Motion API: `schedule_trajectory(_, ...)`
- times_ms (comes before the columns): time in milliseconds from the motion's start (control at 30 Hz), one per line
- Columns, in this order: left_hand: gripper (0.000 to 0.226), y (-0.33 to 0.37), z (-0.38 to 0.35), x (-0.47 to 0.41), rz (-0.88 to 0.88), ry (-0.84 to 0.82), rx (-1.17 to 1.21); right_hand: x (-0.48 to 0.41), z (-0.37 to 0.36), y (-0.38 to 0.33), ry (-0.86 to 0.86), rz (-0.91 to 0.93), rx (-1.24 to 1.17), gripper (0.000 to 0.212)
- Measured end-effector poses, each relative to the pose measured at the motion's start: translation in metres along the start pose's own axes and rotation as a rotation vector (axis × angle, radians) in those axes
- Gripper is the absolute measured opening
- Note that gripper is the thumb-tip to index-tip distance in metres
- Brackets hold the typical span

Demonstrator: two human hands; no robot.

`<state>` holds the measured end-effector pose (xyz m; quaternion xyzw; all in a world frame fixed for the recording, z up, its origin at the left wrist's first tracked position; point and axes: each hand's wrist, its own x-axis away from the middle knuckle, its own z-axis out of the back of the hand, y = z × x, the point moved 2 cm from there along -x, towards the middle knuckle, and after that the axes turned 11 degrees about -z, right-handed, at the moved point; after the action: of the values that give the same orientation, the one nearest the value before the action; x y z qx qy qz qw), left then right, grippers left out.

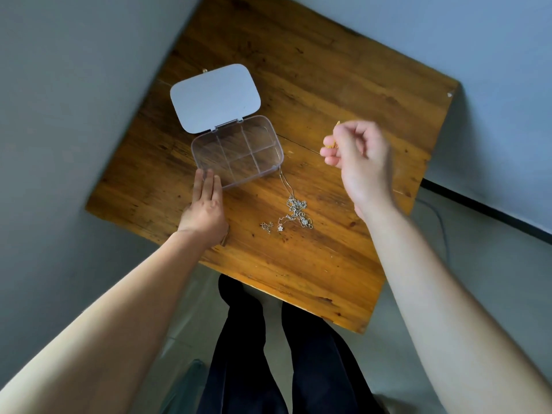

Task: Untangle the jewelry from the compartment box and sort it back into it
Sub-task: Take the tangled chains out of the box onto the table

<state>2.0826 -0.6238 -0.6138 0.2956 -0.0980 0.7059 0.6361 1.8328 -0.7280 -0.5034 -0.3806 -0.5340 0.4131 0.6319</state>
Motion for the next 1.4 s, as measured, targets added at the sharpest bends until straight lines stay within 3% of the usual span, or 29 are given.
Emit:
schedule_trajectory(133, 0.083, 0.0, -0.001, -0.001, 0.011, 0.001, -0.005, -0.004, 0.007, 0.083, 0.003, -0.365, 0.272, 0.014)
schedule_trajectory(200, 0.083, 0.001, -0.001, -0.001, 0.015, 0.003, -0.005, -0.002, 0.013, 0.113, -0.005, -0.437, 0.482, 0.026)
schedule_trajectory(300, 0.083, 0.003, 0.0, 0.001, 0.018, 0.004, 0.0, 0.007, 0.02, 0.133, 0.053, -0.357, 0.728, 0.035)
schedule_trajectory(367, 0.084, 0.004, -0.001, 0.001, 0.016, 0.013, -0.005, 0.013, 0.022, 0.138, 0.074, -0.307, 0.755, 0.037)
schedule_trajectory(600, 0.085, 0.006, -0.001, 0.0, 0.033, 0.015, -0.012, 0.016, -0.001, 0.14, -0.114, -0.222, 0.861, 0.035)
schedule_trajectory(833, 0.089, 0.001, -0.003, -0.002, 0.033, 0.024, -0.021, -0.02, -0.058, 0.126, -0.058, -0.115, 0.969, 0.052)
schedule_trajectory(933, 0.087, 0.0, -0.004, -0.002, 0.024, 0.029, -0.023, -0.033, -0.08, 0.122, -0.033, -0.094, 0.937, 0.051)
schedule_trajectory(1067, 0.087, 0.003, -0.005, -0.002, 0.027, 0.027, -0.04, -0.038, -0.079, 0.118, 0.036, -0.148, 0.776, 0.024)
schedule_trajectory(1400, 0.075, 0.007, 0.0, 0.003, -0.011, 0.162, 0.076, 0.023, -0.015, 0.1, -0.038, -0.1, 0.37, 0.016)
